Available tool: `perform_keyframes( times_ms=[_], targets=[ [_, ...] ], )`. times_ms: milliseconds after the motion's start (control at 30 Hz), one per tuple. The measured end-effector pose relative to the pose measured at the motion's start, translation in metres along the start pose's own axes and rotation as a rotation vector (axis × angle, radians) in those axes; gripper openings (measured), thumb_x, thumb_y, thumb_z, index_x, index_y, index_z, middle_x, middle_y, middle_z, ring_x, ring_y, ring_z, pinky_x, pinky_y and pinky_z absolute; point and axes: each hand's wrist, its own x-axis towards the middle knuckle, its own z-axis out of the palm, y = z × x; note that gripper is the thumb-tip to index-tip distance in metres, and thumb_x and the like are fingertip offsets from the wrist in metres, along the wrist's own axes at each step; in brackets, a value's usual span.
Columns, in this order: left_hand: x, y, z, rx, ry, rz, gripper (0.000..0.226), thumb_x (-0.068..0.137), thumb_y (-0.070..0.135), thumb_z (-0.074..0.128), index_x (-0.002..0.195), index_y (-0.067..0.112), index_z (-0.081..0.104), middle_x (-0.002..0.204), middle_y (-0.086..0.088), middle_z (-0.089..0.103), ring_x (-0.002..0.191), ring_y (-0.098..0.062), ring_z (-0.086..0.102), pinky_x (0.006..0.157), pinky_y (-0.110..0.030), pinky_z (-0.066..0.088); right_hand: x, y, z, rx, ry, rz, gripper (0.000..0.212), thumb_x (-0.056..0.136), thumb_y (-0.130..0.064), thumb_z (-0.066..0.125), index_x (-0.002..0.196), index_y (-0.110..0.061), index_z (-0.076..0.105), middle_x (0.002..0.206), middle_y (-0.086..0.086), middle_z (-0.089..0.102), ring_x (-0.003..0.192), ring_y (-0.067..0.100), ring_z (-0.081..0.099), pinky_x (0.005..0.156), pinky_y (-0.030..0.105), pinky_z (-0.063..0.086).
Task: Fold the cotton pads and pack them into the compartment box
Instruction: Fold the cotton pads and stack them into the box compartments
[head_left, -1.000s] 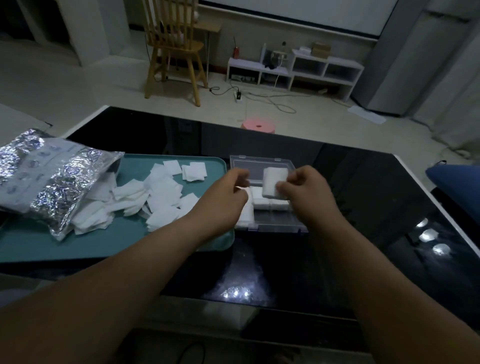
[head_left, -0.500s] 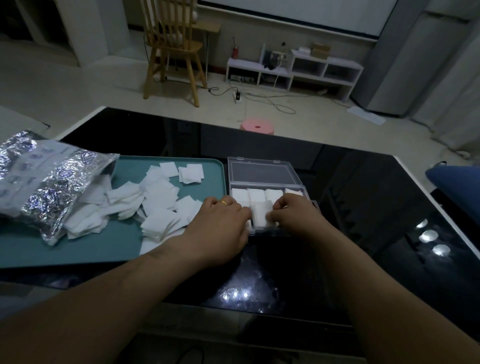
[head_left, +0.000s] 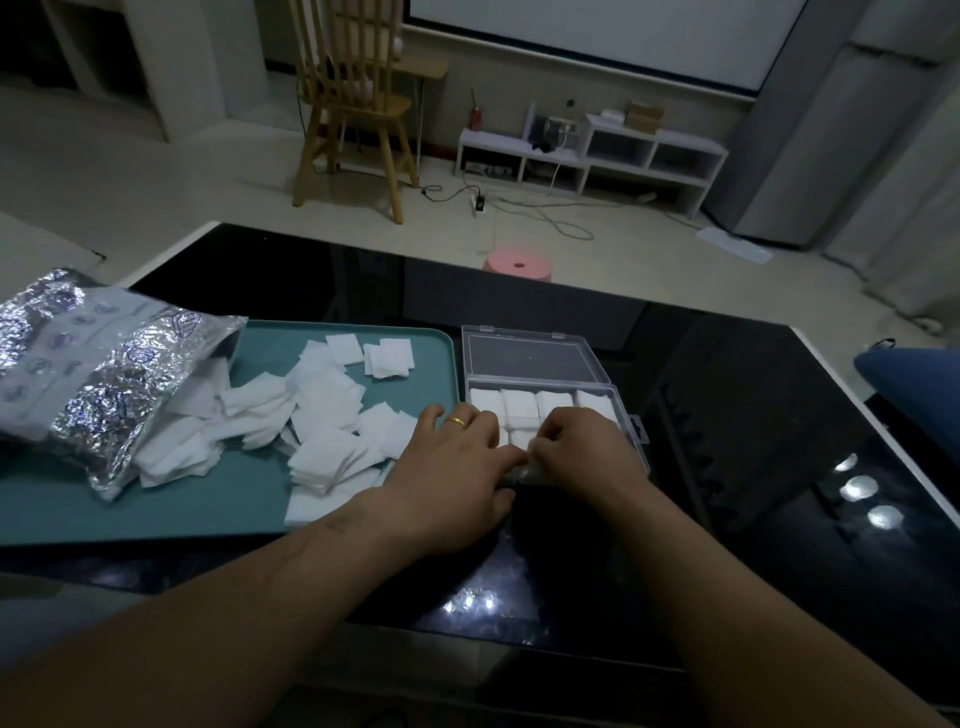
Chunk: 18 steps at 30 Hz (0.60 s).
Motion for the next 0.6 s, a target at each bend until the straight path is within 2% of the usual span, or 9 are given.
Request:
perform_keyframes(
  times_ms=[133,267,333,433,533,600],
  targets=[
    [-0.002,-0.007,-0.017,-0.086,0.124,-0.04,0.04,0.09,0.039,0.044,0.125,0.033,0.063,0.123,0.003,0.055,0.124,-0.023,0.044,0.109,-0.045,0.029,-0.004,-0.024,-0.003,0.1,0.141,-0.1,0.012,0.095,-0.032,0.061,0.089,-0.026,0.068,0.088,-0.007,0.07,0.083,0.014,0.065,0.077,0.04,0.056],
    [-0.019,-0.041,-0.047,-0.113,0.188,-0.168,0.03,0.088,0.03,0.049,0.112,0.03,0.067,0.116,0.0,0.058,0.116,-0.026,0.05,0.098,-0.045,0.04,-0.012,-0.068,0.002,0.183,0.133,-0.29,0.013,0.1,-0.03,0.06,0.09,-0.024,0.065,0.083,-0.008,0.065,0.078,0.012,0.06,0.068,0.034,0.047],
    [-0.037,-0.068,-0.055,-0.154,0.182,-0.264,0.024,0.092,0.026,0.054,0.112,0.028,0.066,0.117,-0.001,0.057,0.114,-0.026,0.051,0.096,-0.045,0.043,-0.016,-0.091,0.01,0.165,0.079,-0.39,0.011,0.101,-0.028,0.059,0.101,-0.024,0.069,0.094,-0.007,0.069,0.086,0.016,0.064,0.072,0.034,0.048],
    [-0.07,-0.107,-0.057,-0.26,0.149,-0.396,0.004,0.093,0.025,0.059,0.097,0.026,0.056,0.105,0.001,0.053,0.097,-0.024,0.056,0.084,-0.042,0.048,-0.022,-0.118,0.028,0.11,-0.047,-0.485,0.021,0.101,-0.023,0.057,0.117,-0.028,0.068,0.115,-0.003,0.071,0.102,0.02,0.064,0.081,0.032,0.049],
    [-0.09,-0.123,-0.05,-0.311,0.104,-0.479,0.024,0.091,0.037,0.065,0.083,0.028,0.045,0.092,0.006,0.048,0.082,-0.02,0.054,0.071,-0.037,0.042,-0.024,-0.129,0.041,-0.019,-0.187,-0.516,0.033,0.098,-0.019,0.06,0.129,-0.03,0.059,0.127,-0.002,0.064,0.112,0.021,0.06,0.087,0.032,0.046],
    [-0.091,-0.119,-0.043,-0.283,0.072,-0.484,0.036,0.089,0.051,0.066,0.081,0.027,0.041,0.089,0.006,0.047,0.078,-0.018,0.05,0.066,-0.037,0.037,-0.024,-0.132,0.047,-0.086,-0.203,-0.523,0.036,0.094,-0.02,0.063,0.128,-0.03,0.057,0.126,-0.001,0.063,0.115,0.024,0.059,0.094,0.036,0.048]
  ],
)
